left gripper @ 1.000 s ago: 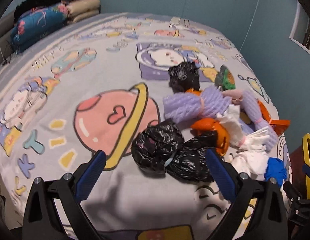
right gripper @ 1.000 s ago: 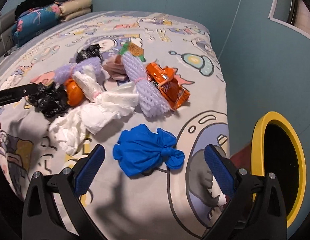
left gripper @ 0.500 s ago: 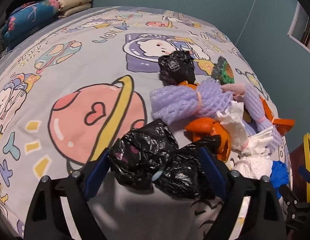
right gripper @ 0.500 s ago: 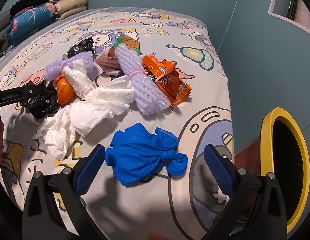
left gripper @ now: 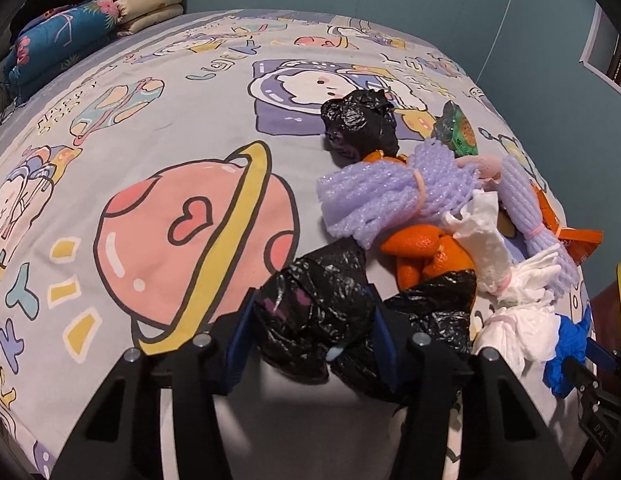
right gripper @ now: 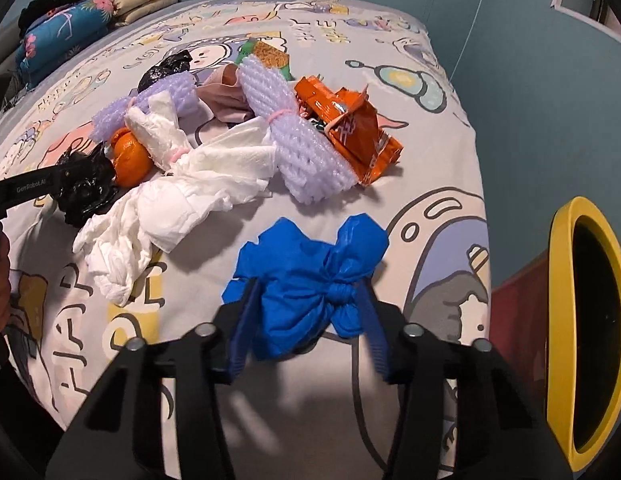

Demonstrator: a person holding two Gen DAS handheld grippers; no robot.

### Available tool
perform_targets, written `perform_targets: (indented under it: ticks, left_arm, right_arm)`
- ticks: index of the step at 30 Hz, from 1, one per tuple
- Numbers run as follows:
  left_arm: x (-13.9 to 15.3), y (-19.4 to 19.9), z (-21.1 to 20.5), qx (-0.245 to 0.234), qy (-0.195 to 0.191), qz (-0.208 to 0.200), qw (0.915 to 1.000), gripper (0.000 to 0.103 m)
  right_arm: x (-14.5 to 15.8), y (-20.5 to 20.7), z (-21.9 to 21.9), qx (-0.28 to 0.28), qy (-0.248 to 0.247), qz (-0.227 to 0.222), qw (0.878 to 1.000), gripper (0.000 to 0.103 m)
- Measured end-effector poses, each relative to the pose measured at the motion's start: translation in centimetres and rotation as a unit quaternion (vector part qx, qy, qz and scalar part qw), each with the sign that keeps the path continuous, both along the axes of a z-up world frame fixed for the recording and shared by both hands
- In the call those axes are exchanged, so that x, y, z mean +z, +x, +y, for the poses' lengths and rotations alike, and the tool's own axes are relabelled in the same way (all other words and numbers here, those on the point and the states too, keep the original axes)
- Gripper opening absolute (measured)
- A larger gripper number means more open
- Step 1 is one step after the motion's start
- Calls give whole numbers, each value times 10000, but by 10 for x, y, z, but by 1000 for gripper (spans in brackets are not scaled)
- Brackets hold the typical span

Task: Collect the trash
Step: 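Grasp the black plastic bag with the left tool while the right tool grasps the blue glove, then lift the black bag with the left tool while the right tool carries the blue glove toward the bin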

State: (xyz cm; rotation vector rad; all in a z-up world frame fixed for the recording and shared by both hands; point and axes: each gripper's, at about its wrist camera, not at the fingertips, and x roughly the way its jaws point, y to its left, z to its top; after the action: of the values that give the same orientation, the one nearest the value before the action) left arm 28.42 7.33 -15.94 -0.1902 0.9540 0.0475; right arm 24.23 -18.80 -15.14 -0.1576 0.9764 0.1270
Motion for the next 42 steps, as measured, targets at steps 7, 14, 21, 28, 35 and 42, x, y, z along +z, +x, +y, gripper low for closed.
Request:
perform_targets:
  ticks: [7, 14, 21, 28, 35, 42]
  left_arm:
    - [10, -10, 7, 183, -189, -99, 9996, 44]
    - [25, -18, 13, 343, -180, -361, 9986, 43]
    - [35, -21, 15, 338, -168, -536, 9978, 42]
    - [42, -24, 12, 232, -247, -659, 9973, 42]
    - [44, -25, 12, 154, -320, -669, 9971, 42]
    - [49, -27, 12, 115, -339, -743, 9966, 42]
  right_arm:
    - [16, -6, -12, -124, 342, -309, 9989, 17]
    - [25, -6, -22, -267, 576, -383, 9972, 11]
    - [37, -9, -39, -400, 1003, -529, 9927, 11]
    - [50, -17, -61, -657, 1340, -775, 9858, 11]
    - [37, -16, -34, -143, 1065, -427, 9933, 22]
    - [18, -12, -8, 56, 618, -185, 9979, 58]
